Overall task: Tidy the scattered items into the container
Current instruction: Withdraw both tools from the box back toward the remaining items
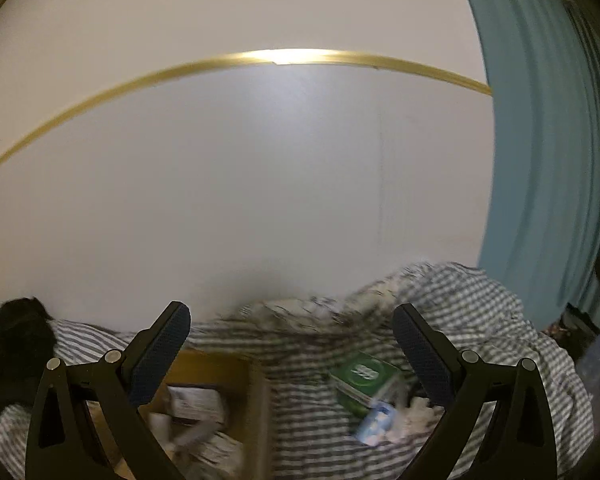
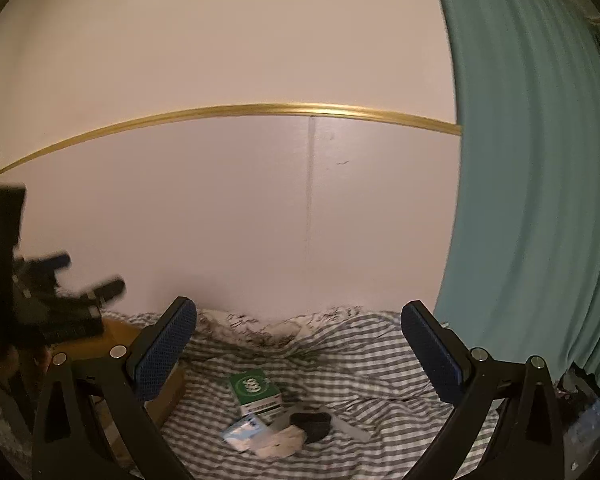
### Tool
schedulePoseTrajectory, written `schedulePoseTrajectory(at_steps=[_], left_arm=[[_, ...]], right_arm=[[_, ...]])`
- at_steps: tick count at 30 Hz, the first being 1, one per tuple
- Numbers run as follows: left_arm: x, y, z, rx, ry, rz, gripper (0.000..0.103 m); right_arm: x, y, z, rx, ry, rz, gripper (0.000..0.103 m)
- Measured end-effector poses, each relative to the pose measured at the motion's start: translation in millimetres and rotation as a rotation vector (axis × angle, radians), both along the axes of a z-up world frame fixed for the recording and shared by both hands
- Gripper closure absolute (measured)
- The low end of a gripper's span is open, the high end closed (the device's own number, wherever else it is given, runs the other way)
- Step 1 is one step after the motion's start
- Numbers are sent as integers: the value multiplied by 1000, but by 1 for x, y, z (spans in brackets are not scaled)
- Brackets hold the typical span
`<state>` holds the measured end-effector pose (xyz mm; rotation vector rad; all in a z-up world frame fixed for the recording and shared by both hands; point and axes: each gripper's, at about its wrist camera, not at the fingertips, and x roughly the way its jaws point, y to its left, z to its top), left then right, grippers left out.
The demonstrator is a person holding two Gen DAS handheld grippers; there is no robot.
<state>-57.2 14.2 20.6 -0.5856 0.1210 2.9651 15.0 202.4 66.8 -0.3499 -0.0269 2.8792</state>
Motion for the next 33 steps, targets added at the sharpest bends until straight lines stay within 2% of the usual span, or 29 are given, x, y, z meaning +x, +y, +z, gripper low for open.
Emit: schedulePoseTrajectory(at_steps=[3, 10, 13, 19, 27, 31, 33], left_arm=[[-8, 14, -18, -6, -32, -61, 0], [-27, 35, -61, -8, -98, -103, 0], [-33, 47, -84, -28, -165, -135, 0], [-52, 55, -132, -51, -286, -150, 0], [-67, 64, -171, -90, -358, -184, 0], [-79, 76, -198, -161, -417, -208, 0], [-84, 79, -209, -169, -458, -216, 0]], right_arm=[[3, 14, -8, 3, 3, -19, 0], [-9, 41, -36, -5, -54, -52, 0], [-19, 53, -55, -7, -85, -53, 0], [-42, 72, -100, 8, -184, -57, 2], [-70, 97, -156, -14, -325, -57, 10], [-83, 106, -181, -16, -387, -55, 11], [-89, 114, -195, -39, -421, -63, 16]])
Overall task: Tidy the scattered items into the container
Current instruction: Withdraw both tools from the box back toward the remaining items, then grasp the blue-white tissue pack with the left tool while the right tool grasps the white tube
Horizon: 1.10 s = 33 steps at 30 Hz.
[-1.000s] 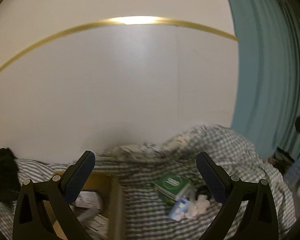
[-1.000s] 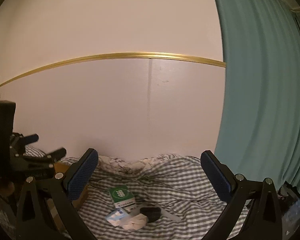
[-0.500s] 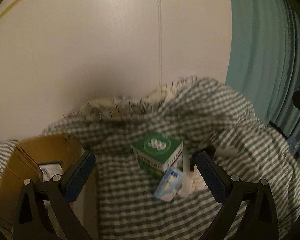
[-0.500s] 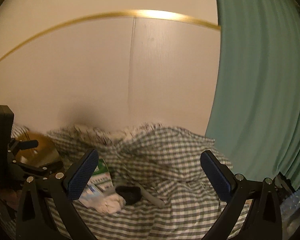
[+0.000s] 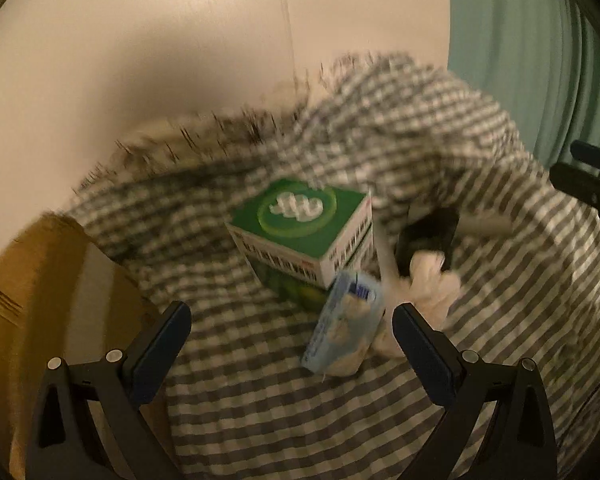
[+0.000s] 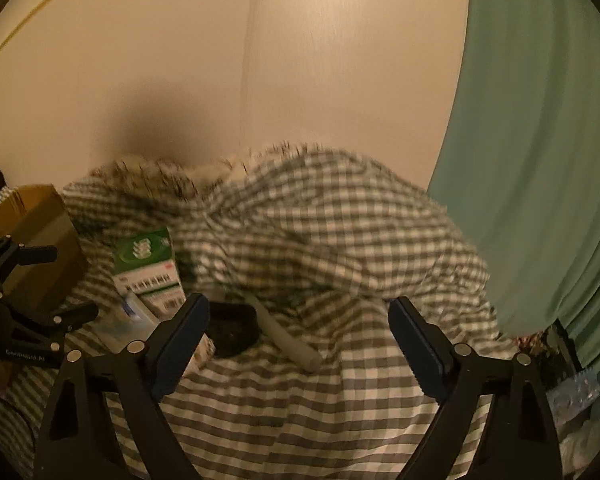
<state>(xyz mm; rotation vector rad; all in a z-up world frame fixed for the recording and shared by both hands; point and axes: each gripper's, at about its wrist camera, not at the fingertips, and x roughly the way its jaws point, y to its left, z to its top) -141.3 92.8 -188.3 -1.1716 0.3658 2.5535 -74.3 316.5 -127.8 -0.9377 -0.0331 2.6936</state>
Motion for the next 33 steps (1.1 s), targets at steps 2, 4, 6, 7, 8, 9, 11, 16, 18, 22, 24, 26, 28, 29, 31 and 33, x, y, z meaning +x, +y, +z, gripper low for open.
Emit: schedulePoseTrajectory(at_steps=[2, 4, 6, 7, 8, 9, 11, 16, 18, 22, 24, 26, 28, 29, 31, 33], left_arm=[[-6, 2, -14, -11, -42, -3, 0], [-9, 3, -23, -22, -67, -6, 1], [-12, 4, -31, -29, -85, -9, 1], [-14, 5, -34, -33, -93, -12, 1], [-15, 6, -37, -37, -101, -15, 1], [-17, 6, -40, -39, -107, -17, 1], [-19, 7, -44, -39, -118, -19, 1], [-22, 13, -54, -50, -152, -36, 1], [-22, 16, -58, -56, -156, -40, 4], [-24, 20, -63, -25, -198, -64, 31], [-24, 22, -65, 25, -256, -98, 62], [-20, 26, -62, 12, -243, -113, 66], [-15, 29, -59, -6, -222, -127, 70], [-13, 28, -58, -6, -219, -128, 71], [-11, 27, -54, 5, -225, -121, 72], [-8, 25, -49, 8, -222, -115, 73]], right_arm=[[-6, 7, -12, -15, -34, -6, 18], [-11, 11, -23, -15, -66, -11, 20], [-16, 14, -34, -11, -101, -6, 21], [-18, 15, -39, -8, -116, -4, 22], [-21, 16, -44, -8, -132, 0, 22], [-24, 18, -50, -12, -151, 7, 24], [-30, 21, -61, -20, -183, 10, 26], [-48, 29, -85, -14, -260, 6, 29], [-54, 31, -94, -12, -282, 5, 29], [-62, 36, -109, 0, -323, 0, 29], [-65, 37, -117, 10, -351, 5, 30], [-66, 37, -119, 15, -354, 4, 41], [-65, 36, -119, 22, -359, 3, 59], [-64, 35, -118, 29, -362, 10, 68], [-60, 31, -115, 54, -361, 21, 73], [-53, 27, -109, 77, -349, 33, 77]])
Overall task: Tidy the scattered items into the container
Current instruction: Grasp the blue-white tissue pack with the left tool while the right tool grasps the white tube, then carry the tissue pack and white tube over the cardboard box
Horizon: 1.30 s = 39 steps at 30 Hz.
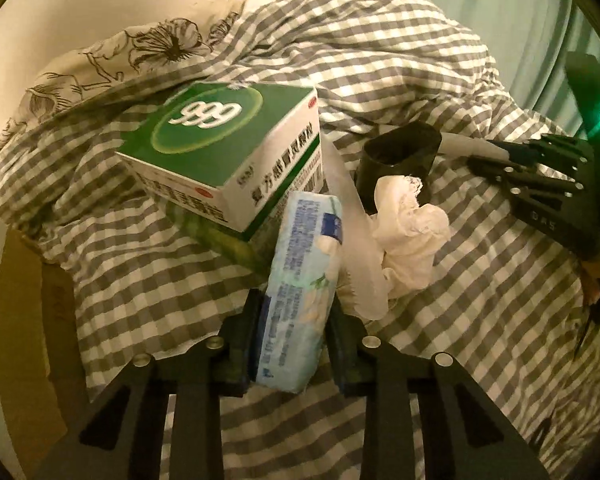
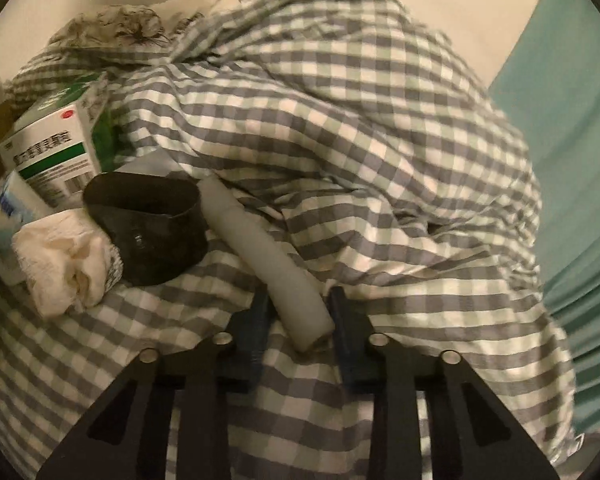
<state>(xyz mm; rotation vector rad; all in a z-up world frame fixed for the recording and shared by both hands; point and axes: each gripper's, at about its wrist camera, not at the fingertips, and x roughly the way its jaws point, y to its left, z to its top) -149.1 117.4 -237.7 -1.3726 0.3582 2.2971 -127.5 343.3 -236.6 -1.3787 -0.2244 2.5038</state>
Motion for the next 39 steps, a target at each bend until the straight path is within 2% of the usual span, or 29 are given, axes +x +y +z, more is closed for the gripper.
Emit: schedulePoseTrajectory(at_steps=[3, 7, 9, 13, 20, 28, 39], left_arm=[[7, -3, 12, 3, 16, 3, 73], [14, -9, 31, 11, 32, 6, 74], [20, -12, 41, 18, 44, 6, 84], [27, -20, 64, 34, 82, -6, 84], [48, -20, 99, 59, 124, -24, 84], [74, -40, 140, 96, 176, -13, 84], [109, -96, 216, 151, 346, 44, 84]], right_arm=[[12, -1, 13, -18, 29, -6, 82], [27, -3, 34, -43, 67, -9, 83], [34, -5, 45, -52, 87, -14, 83], [45, -13, 67, -81, 137, -19, 84], [63, -38, 107, -65, 219, 25, 84], [85, -68, 153, -71, 330, 63, 84], [117, -121, 217, -92, 505, 137, 84]])
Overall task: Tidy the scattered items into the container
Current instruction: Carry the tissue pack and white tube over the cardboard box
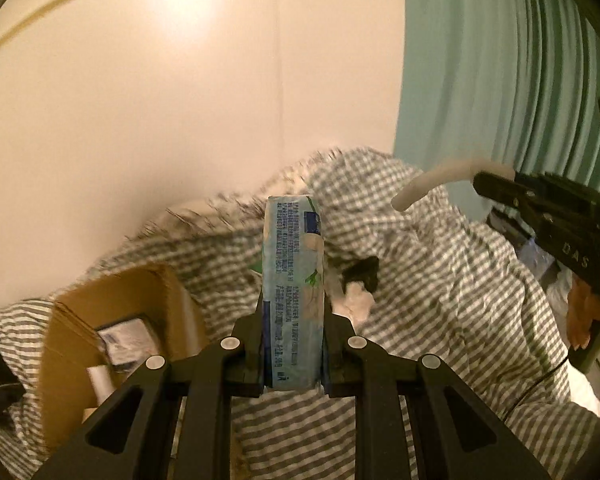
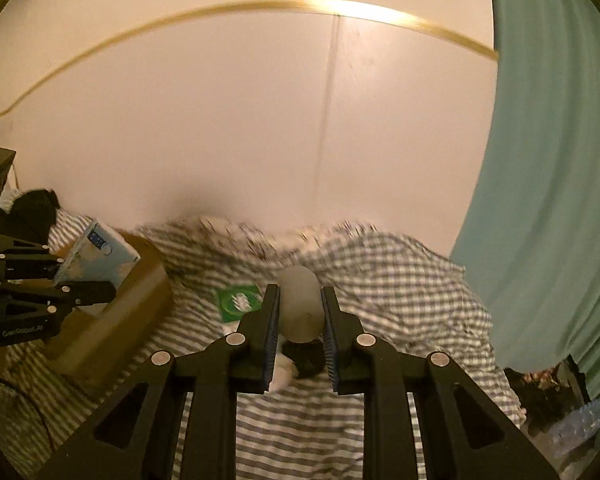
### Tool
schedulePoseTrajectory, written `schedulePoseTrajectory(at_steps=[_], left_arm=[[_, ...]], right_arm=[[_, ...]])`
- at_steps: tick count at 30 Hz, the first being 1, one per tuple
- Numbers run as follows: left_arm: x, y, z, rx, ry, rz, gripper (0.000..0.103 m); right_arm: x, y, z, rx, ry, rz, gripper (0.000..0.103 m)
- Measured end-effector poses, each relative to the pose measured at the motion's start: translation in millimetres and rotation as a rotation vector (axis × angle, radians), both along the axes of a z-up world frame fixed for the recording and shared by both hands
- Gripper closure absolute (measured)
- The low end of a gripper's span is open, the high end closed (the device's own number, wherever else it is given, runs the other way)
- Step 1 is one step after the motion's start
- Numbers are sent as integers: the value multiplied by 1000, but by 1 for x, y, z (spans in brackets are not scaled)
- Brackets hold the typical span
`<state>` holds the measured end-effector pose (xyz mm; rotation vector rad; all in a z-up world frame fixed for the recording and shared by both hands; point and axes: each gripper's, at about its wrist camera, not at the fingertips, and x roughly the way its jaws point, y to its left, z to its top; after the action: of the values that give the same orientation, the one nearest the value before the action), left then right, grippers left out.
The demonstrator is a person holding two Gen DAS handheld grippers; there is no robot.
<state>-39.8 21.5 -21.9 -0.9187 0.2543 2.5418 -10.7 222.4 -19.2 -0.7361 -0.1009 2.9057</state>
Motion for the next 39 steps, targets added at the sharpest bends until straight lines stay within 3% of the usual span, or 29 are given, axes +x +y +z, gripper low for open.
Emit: schedulePoseTrajectory(at_steps=[8, 17, 26, 39], left_arm=[[2, -55, 34, 40, 71, 110, 84], [-4, -110, 42, 40, 139, 221, 84], [-23, -161, 12, 24, 97, 315, 84], [-55, -207, -50, -11, -55, 404, 84]], right_arm=[[5, -45, 34, -60, 75, 70, 84], [-14, -98, 48, -88, 93, 158, 84], [-53, -155, 30, -87, 34, 268, 84], [-125, -224, -26, -70, -124, 382, 84]])
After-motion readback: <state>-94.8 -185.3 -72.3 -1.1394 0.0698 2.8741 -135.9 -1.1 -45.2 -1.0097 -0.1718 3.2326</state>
